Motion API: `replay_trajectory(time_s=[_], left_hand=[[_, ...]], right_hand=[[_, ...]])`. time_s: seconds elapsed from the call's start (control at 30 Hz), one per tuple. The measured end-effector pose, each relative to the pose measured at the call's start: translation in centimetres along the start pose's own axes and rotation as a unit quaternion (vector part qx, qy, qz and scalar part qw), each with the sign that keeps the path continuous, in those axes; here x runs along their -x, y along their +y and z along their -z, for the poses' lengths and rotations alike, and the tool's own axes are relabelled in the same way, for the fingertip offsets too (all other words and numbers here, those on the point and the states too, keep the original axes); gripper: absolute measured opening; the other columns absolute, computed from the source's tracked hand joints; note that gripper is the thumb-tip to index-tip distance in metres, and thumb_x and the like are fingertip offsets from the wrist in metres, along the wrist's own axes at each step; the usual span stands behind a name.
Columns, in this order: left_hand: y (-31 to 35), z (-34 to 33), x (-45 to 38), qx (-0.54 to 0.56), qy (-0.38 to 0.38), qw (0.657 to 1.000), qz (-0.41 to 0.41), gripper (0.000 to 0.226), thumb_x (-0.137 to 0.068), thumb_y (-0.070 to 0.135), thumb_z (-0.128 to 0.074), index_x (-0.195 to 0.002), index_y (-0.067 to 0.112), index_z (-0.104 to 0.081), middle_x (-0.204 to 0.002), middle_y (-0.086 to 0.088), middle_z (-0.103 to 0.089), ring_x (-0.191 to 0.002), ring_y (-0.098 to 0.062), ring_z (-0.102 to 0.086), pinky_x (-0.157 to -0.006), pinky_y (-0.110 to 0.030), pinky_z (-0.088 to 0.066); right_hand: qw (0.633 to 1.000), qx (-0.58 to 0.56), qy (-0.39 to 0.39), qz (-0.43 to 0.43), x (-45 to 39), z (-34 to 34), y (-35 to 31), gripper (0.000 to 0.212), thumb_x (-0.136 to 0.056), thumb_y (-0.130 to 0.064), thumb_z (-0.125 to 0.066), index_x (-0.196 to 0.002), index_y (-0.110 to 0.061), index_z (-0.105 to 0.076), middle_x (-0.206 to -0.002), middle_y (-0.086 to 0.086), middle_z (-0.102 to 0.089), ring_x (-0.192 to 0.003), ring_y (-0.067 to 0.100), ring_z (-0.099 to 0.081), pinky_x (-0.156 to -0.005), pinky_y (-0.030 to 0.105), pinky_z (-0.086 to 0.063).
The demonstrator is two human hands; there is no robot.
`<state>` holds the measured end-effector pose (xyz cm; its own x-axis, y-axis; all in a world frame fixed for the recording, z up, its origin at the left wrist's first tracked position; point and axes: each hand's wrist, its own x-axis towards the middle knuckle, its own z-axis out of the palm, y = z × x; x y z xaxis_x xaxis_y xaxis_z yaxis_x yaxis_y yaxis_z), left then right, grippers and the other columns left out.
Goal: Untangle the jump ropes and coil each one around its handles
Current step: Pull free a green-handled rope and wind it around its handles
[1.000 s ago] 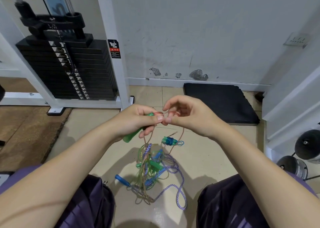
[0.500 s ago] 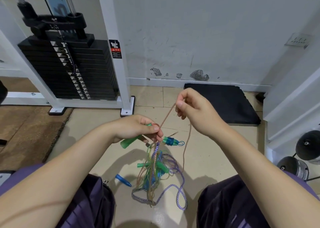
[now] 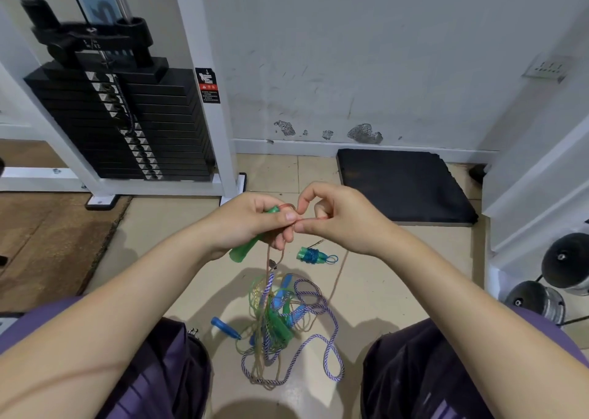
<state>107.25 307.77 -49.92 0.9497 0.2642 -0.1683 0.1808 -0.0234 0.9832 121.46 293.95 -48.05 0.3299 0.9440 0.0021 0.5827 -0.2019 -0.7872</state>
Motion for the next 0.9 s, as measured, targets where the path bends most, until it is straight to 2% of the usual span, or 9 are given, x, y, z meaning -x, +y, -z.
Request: replay_trajectory(time_s=[0.17,0.3,0.4,0.47,0.53,0.6,0.67,0.8,0.9], left_hand=[[-0.8,1.2,-0.2,-0.044,-0.031,0.997,0.061,0.018,-0.097,0.018,-0.058,-0.100,0.006,-0.071,-0.094,-0.011,-0.075,-0.089,-0.018,-0.069,-0.084,-0.029,-0.053],[-1.6,1.6,-0.3,-0.112,-0.068,0.985,0.109,0.019,-0.101,0.023,-0.054,-0.100,0.013,-0.071,-0.103,-0.006,-0.076,-0.096,-0.013,-0.068,-0.084,-0.030,-0.050],[-1.8,1.5,-0.4,-0.098,-0.022,0.992,0.076,0.019,-0.101,0.017,-0.054,-0.090,0.009,-0.068,-0.080,-0.011,-0.071,-0.078,-0.019,-0.068,-0.082,-0.035,-0.051],[-1.4,1.2,-0.3,-0.064,0.007,0.997,0.051,0.018,-0.100,0.015,-0.056,-0.089,0.007,-0.068,-0.064,-0.007,-0.059,-0.058,-0.019,-0.058,-0.072,-0.032,-0.052],[-0.9,0.6,-0.1,-0.032,0.009,0.999,0.028,0.016,-0.098,0.017,-0.058,-0.091,0.008,-0.069,-0.059,-0.003,-0.050,-0.048,-0.015,-0.044,-0.061,-0.027,-0.049],[-0.5,0.1,0.0,-0.018,0.004,1.000,0.004,0.016,-0.097,0.018,-0.058,-0.093,0.007,-0.069,-0.058,-0.002,-0.048,-0.046,-0.013,-0.038,-0.055,-0.025,-0.044],[-0.4,-0.2,0.1,-0.028,0.004,1.000,-0.007,0.018,-0.096,0.018,-0.059,-0.094,0.002,-0.068,-0.061,-0.002,-0.053,-0.049,-0.015,-0.043,-0.057,-0.026,-0.044],[-0.6,0.2,-0.1,-0.013,0.001,1.000,0.005,0.021,-0.097,0.012,-0.057,-0.100,-0.006,-0.067,-0.081,-0.009,-0.070,-0.072,-0.018,-0.065,-0.074,-0.027,-0.055],[-1.0,0.8,-0.6,-0.037,-0.010,0.999,0.023,0.022,-0.099,0.012,-0.056,-0.109,-0.004,-0.068,-0.095,-0.009,-0.075,-0.088,-0.017,-0.070,-0.082,-0.027,-0.055]], right_hand=[[0.997,0.024,0.064,0.031,0.0,0.3,-0.2,0.011,-0.087,-0.020,-0.072,-0.081,-0.025,-0.064,-0.053,-0.009,-0.037,-0.051,0.007,-0.034,-0.053,0.022,-0.030],[0.978,-0.140,0.149,0.039,0.0,1.5,-0.3,0.013,-0.092,-0.005,-0.061,-0.086,-0.016,-0.056,-0.069,0.005,-0.050,-0.057,0.014,-0.045,-0.055,0.022,-0.039],[0.976,-0.171,0.136,0.010,0.2,2.5,-0.3,0.011,-0.092,-0.001,-0.059,-0.091,-0.011,-0.055,-0.075,0.005,-0.058,-0.062,0.019,-0.055,-0.059,0.019,-0.043],[0.982,-0.165,0.093,-0.014,0.4,2.6,-0.1,0.015,-0.089,-0.002,-0.063,-0.099,-0.012,-0.056,-0.079,0.005,-0.060,-0.064,0.017,-0.056,-0.058,0.016,-0.043],[0.987,-0.157,0.037,-0.022,0.5,2.1,0.2,0.028,-0.085,-0.007,-0.072,-0.107,-0.016,-0.057,-0.079,0.005,-0.061,-0.064,0.017,-0.056,-0.059,0.021,-0.046],[0.990,-0.137,-0.014,-0.015,0.5,1.2,0.4,0.032,-0.081,-0.012,-0.078,-0.105,-0.018,-0.058,-0.075,0.002,-0.061,-0.064,0.015,-0.053,-0.062,0.029,-0.045],[0.994,-0.101,-0.030,-0.005,0.4,0.2,0.3,0.027,-0.080,-0.014,-0.079,-0.097,-0.018,-0.058,-0.064,-0.004,-0.055,-0.059,0.010,-0.048,-0.061,0.027,-0.042],[0.999,0.039,0.016,0.009,0.1,0.2,-0.2,0.014,-0.083,-0.021,-0.076,-0.085,-0.023,-0.062,-0.050,-0.009,-0.042,-0.049,0.007,-0.037,-0.053,0.025,-0.031],[0.977,0.208,0.026,0.023,0.2,0.4,0.0,0.005,-0.089,-0.030,-0.067,-0.089,-0.025,-0.068,-0.055,-0.009,-0.045,-0.053,0.006,-0.042,-0.058,0.030,-0.038]])
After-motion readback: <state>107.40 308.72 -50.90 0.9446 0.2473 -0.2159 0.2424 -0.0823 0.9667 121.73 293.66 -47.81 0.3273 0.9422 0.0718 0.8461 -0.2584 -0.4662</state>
